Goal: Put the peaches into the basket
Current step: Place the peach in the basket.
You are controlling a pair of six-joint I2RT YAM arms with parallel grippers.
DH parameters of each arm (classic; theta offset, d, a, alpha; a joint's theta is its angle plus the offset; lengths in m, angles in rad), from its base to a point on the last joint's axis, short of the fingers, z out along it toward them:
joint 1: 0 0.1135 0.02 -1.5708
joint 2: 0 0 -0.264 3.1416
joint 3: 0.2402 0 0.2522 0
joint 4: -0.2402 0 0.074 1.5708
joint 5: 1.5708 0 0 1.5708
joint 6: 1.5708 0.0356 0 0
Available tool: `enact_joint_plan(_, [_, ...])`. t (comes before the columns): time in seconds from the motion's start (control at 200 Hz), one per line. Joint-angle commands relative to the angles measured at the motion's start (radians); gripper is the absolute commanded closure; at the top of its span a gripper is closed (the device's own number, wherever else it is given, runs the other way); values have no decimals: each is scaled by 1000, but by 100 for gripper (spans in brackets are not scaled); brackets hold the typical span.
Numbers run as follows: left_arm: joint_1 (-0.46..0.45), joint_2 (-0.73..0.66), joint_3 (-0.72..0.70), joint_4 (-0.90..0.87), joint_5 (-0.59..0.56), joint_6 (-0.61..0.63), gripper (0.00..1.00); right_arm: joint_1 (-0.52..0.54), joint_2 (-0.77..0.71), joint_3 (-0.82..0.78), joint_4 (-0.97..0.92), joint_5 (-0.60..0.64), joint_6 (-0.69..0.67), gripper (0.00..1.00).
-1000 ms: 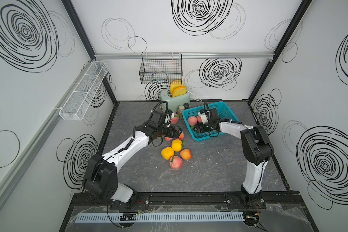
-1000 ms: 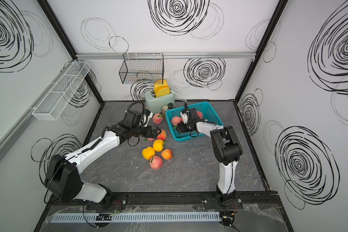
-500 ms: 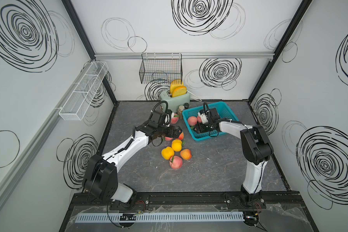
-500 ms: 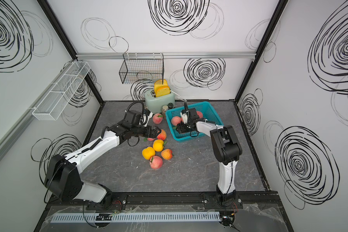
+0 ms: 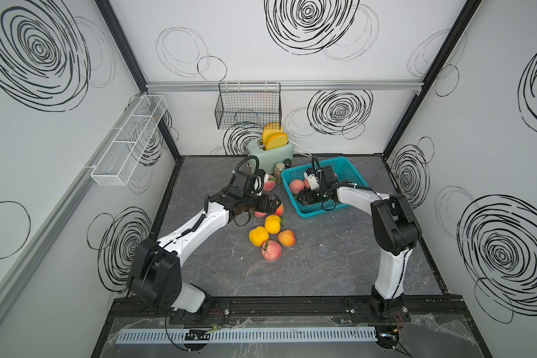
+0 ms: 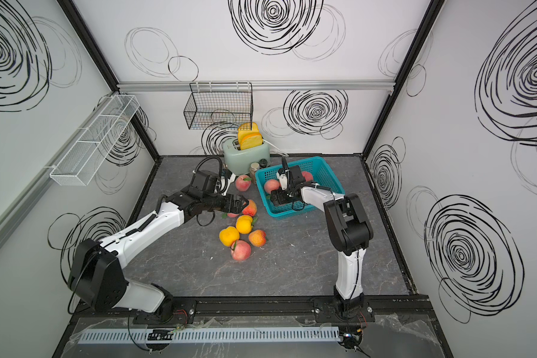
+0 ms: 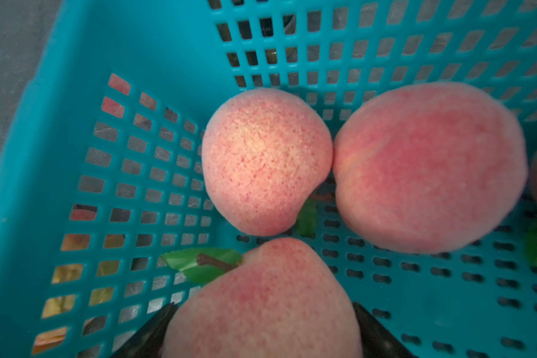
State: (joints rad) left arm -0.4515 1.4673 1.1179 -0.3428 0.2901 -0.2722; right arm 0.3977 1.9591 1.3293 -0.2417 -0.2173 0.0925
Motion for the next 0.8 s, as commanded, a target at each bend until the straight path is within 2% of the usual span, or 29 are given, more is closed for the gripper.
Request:
enact_joint_plan(0.0, [8,-31,-9,18,11,11,2,7,-68,40,-47,22,-21,11])
enact_joint_plan(0.41, [1,-85,-27,-7,-4,2,2,22,-204,27,-104,63,-24,8])
enact_joint_plan(0.795, [-9,-214,-65,-101,-37,3,2,85,-422,-45,-190,113,-24,7])
